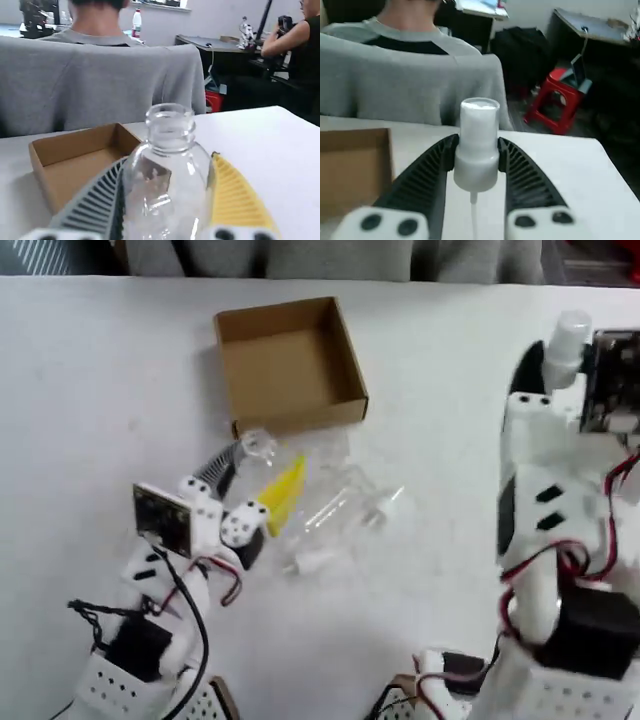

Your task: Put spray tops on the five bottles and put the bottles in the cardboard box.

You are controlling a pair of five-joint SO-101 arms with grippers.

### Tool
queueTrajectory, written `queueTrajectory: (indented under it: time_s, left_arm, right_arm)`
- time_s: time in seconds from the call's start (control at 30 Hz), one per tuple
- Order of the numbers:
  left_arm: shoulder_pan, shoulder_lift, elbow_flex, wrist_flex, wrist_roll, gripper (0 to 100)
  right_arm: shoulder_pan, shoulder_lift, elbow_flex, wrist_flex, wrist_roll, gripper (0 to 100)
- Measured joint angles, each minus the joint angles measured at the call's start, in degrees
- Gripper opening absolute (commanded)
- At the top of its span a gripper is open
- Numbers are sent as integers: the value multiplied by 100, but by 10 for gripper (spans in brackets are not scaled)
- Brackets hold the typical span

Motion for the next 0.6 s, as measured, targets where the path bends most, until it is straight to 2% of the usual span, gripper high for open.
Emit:
queueTrajectory:
  time_s: [0.17,0.33,0.43,0.6]
  left_arm:
    - [202,-334,527,0,0,20]
    - [237,-607,1020,0,0,20]
    - [237,-809,1187,0,-88,20]
    - [237,-1020,1415,0,-404,20]
  right_arm:
    - [-695,-246,0,-26,-879,17]
    - [-1565,-308,343,-457,-1002,17]
    - [-2101,-378,897,-1160,-1020,17]
    - [-2936,-598,2189,-2998,-1029,17]
